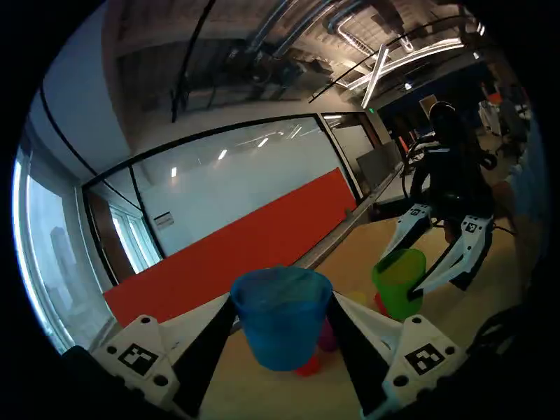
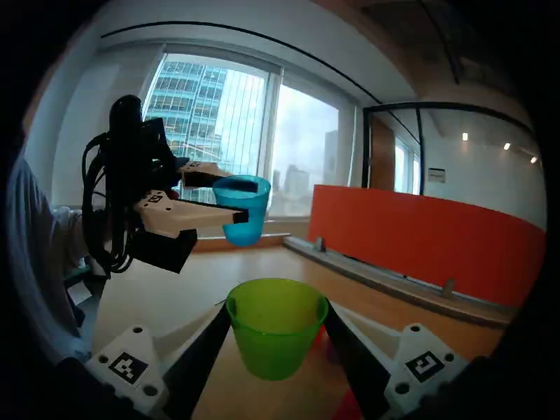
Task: Pour water
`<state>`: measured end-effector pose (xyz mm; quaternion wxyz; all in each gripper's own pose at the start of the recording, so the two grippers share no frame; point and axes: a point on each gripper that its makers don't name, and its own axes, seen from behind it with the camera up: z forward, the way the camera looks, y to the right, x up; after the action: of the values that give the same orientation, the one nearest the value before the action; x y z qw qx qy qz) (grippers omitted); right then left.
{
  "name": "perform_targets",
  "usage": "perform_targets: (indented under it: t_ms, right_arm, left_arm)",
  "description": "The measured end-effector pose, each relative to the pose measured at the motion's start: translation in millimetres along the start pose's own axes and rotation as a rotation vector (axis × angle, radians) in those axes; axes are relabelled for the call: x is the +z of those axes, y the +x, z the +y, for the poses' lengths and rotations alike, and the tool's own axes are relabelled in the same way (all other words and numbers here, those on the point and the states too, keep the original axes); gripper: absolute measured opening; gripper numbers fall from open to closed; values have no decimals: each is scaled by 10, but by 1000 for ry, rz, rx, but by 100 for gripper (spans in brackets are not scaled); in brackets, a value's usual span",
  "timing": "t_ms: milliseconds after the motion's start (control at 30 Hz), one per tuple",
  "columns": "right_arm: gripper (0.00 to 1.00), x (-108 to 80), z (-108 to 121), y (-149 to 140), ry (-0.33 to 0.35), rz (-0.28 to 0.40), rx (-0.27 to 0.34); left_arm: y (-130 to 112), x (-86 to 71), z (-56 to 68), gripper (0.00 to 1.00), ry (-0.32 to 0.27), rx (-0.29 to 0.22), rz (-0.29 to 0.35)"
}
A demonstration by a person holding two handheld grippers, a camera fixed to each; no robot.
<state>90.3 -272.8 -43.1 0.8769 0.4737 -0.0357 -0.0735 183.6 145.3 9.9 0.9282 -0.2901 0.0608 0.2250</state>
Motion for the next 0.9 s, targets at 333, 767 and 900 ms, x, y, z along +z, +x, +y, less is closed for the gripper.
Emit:
perform_targets:
  t_ms: [333,767,900]
  right_arm:
    - [93,12,-102,-85,23,-14,1]
    - [92,73,-276,-99,63,-11,8]
    - [93,93,-322,-108,74,-13,7]
  left_arm:
    - [186,27,57,86,-2,115,25]
    - [386,33,169,86,8,274,42]
    - [428,39,188,86,15,322,47]
